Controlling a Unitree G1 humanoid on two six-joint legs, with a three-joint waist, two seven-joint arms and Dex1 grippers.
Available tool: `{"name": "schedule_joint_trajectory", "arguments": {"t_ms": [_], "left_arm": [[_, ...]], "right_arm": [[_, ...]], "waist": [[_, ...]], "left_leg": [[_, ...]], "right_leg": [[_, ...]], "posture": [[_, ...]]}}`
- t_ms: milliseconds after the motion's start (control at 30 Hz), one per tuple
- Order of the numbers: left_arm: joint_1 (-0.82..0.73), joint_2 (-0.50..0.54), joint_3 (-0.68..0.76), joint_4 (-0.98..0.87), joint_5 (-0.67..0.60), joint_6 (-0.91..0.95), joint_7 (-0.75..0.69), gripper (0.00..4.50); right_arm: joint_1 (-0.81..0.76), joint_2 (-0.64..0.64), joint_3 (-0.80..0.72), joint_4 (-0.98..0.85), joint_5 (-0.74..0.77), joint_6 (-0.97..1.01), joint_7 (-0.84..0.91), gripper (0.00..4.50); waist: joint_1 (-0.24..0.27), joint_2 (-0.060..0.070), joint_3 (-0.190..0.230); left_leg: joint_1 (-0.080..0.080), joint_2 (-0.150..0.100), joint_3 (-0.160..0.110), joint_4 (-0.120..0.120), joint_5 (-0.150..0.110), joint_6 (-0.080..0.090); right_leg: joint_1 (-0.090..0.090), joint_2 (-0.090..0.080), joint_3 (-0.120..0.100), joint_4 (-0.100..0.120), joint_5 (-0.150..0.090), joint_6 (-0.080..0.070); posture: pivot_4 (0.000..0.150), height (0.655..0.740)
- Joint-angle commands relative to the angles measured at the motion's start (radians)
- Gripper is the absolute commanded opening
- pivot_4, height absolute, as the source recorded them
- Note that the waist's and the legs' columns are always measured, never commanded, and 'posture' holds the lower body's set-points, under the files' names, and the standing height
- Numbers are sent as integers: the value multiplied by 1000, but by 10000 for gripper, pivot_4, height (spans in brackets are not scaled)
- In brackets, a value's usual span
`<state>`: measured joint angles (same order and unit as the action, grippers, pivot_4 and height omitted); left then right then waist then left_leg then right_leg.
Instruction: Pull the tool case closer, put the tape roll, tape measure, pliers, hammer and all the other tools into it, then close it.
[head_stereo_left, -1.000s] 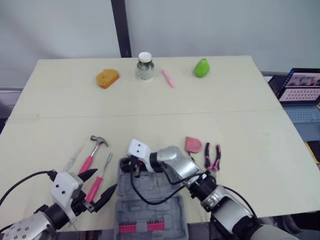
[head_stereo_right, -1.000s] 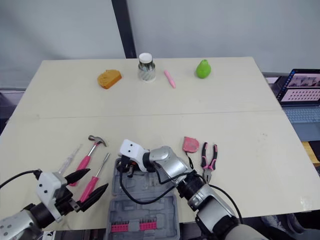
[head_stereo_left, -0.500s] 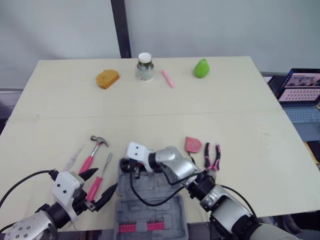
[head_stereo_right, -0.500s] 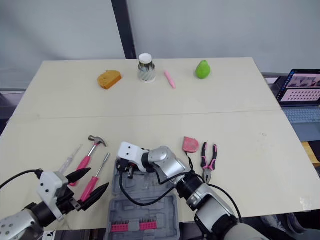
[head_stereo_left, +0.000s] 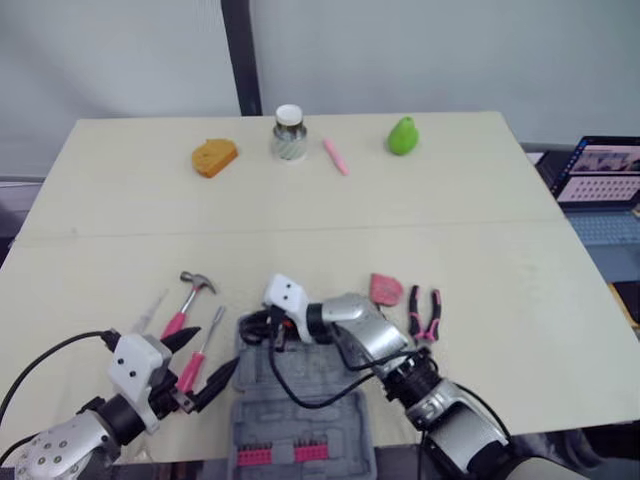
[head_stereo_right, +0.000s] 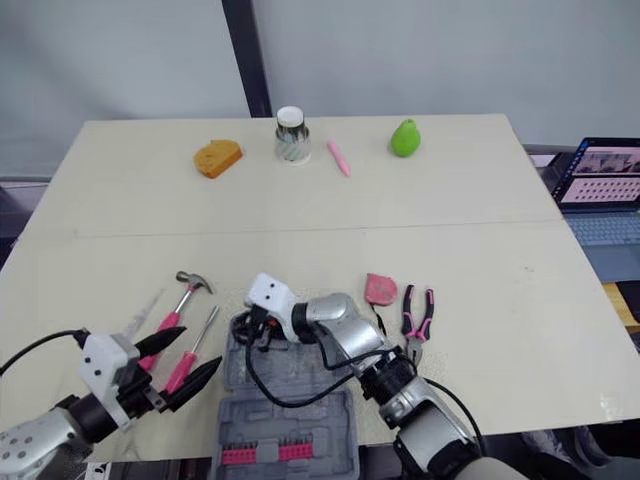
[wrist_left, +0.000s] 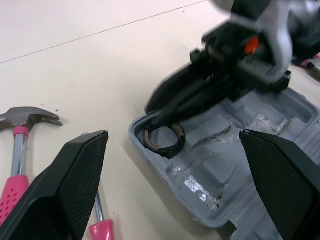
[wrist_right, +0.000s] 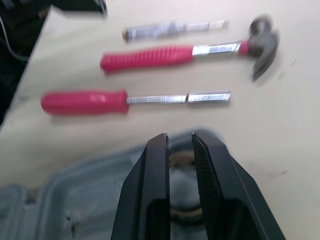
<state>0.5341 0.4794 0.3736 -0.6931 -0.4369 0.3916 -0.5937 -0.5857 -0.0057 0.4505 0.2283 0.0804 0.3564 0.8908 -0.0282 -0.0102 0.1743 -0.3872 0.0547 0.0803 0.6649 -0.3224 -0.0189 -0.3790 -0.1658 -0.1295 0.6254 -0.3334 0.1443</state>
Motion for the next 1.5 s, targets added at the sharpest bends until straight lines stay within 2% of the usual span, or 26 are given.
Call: {"name": "schedule_joint_trajectory", "arguments": {"t_ms": [33,133,333,433,600,633,833,1033,1167,1500], "left_arm": [[-22,-11,26,27,-38,-22,-3,45000],[-40,4,47,68,-58,-16,-18,45000],[-142,157,142,273,-63,-9,-115,45000],[-183,210,182,379,-63,-10,-146,45000],[-160,281,279,550,-24,-68,-211,45000],[-151,289,298,576,-16,-85,-219,45000],[-104,301,399,682,-5,-135,-238,45000],[-72,283,452,787,19,-199,-216,45000],[-72,281,454,793,19,-213,-210,45000],[-88,271,431,745,9,-191,-191,45000]], "right_arm": [[35,-29,-64,-181,98,73,25,7947],[48,-76,-110,-286,154,136,25,7947],[164,-373,-341,-489,308,283,83,7947],[250,-541,-471,-529,372,325,122,16800],[415,-750,-689,-450,408,284,182,42019],[442,-775,-719,-429,410,273,191,44467],[552,-858,-825,-282,380,198,201,44467],[568,-874,-822,-84,325,79,195,44467],[552,-866,-805,13,304,14,207,44467],[547,-852,-791,61,309,-44,206,44467]], "waist": [[0,0,0],[1,0,0],[25,-1,0],[28,0,0],[23,-1,1],[21,-1,1],[25,-2,1],[25,-2,1],[25,-2,1],[24,-2,1]], "left_leg": [[0,0,0,0,0,0],[0,0,0,0,-1,0],[0,0,0,1,-1,0],[0,0,1,1,-1,1],[1,1,6,-1,-2,2],[2,2,8,-1,-2,2],[4,3,11,0,-3,2],[5,3,13,0,-3,2],[5,3,13,0,-4,2],[6,4,14,0,-4,2]], "right_leg": [[0,0,0,0,0,0],[0,0,0,0,0,0],[0,0,0,-1,0,0],[1,0,0,-3,0,0],[0,1,0,-4,0,0],[0,1,0,-4,0,0],[0,1,1,-5,0,0],[0,1,2,-4,0,0],[0,1,2,-4,0,0],[0,1,3,-3,0,0]], "posture": [[1500,7400],[1500,7400],[1500,7400],[1500,7400],[1500,7400],[1500,7400],[1500,7400],[1500,7400],[1500,7400],[1500,7400]]}}
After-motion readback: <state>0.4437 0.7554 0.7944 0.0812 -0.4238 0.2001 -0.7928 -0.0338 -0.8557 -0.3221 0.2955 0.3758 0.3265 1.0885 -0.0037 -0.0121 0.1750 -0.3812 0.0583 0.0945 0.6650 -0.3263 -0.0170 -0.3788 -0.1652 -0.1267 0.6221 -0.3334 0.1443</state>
